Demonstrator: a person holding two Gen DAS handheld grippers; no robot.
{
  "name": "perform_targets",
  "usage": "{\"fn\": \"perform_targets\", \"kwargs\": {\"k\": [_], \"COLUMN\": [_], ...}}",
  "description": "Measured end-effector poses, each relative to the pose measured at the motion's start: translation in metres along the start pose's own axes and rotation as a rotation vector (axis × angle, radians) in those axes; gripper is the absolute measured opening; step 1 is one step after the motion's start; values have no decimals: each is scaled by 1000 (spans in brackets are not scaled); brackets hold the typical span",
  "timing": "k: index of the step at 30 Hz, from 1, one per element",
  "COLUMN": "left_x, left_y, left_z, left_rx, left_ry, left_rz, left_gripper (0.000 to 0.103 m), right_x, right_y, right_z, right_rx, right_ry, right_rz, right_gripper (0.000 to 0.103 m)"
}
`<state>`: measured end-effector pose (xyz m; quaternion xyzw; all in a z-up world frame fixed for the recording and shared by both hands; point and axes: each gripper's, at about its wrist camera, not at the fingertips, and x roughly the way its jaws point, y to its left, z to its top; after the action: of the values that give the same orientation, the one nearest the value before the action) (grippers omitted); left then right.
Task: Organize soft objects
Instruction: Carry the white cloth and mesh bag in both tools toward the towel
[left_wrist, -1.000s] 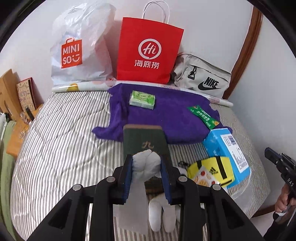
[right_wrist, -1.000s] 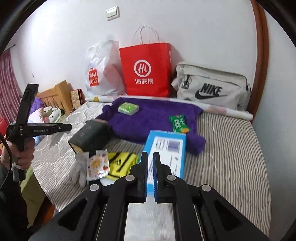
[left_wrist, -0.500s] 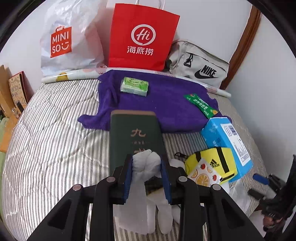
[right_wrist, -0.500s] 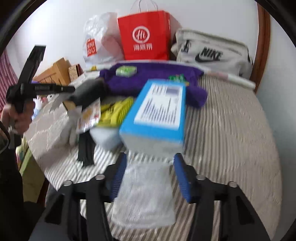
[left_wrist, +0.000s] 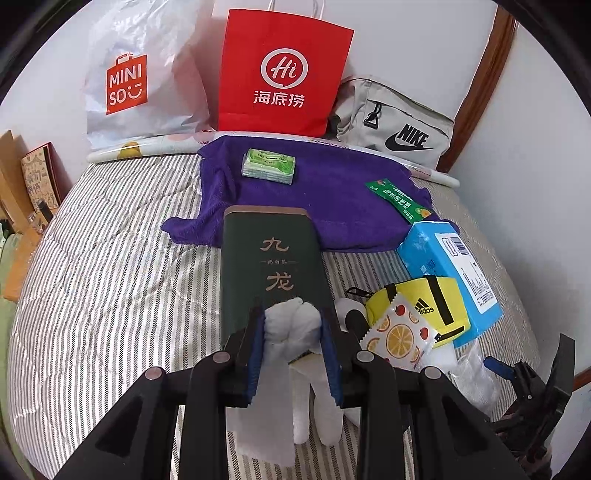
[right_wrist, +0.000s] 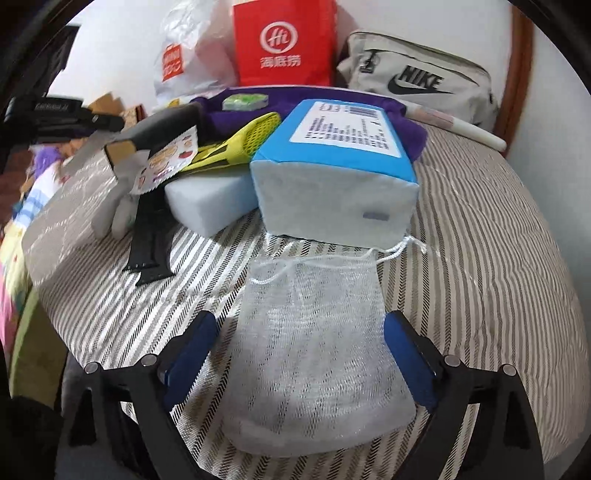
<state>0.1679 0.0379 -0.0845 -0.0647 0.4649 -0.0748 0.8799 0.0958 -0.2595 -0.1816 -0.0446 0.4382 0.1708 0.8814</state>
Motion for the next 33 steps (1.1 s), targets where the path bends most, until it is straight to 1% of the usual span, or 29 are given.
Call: {"fn": "perform_targets", "kwargs": {"k": [3, 5, 6, 8, 11, 13, 15, 16, 22, 26, 32, 33], "left_x": [-2, -3, -4, -7, -12, -16, -21, -23, -31, -35, -33, -31], "left_y": [0, -1, -2, -3, -4, -5, -6, -7, -8, -4, 2, 2], "left_z": [-2, -4, -5, -7, -10, -10, -10, -9, -2, 7, 26, 31], "left_rx": [-5, -6, -7, -7, -7, -7, -6, -6, 2, -7, -22, -18], "left_ry": [-2, -2, -3, -7, -11, -19, -31, -36, -52, -67, -75, -77], "left_rz": [-6, -8, -11, -16, -21, -25, -31, -31, -29, -24, -32, -24], "left_gripper": [28, 28, 28, 28, 28, 28, 28, 28, 28, 28, 28, 28], "right_x": [-4, -7, -8, -8, -10, -16, -28, -33, -61, -67, -65, -64], "right_y": [-1, -5, -6, -8, -9, -11, -11, -11, -3, -2, -3, -4], "right_z": [-2, -2, -1, 1, 2, 5, 10, 12, 35, 60, 100, 106], "right_rx": [8, 21, 32, 47, 32, 45, 58, 59, 10, -2, -25, -25], "right_ry": [-15, -17, -14, -5, 19, 13, -10, -23, -92, -128, -156, -158], "right_rz": [-28, -45, -54, -61, -84, -79, -49, -47, -64, -59, -37, -30], "right_gripper": [71, 47, 41, 16, 7, 7, 7, 7, 7, 7, 7, 7]}}
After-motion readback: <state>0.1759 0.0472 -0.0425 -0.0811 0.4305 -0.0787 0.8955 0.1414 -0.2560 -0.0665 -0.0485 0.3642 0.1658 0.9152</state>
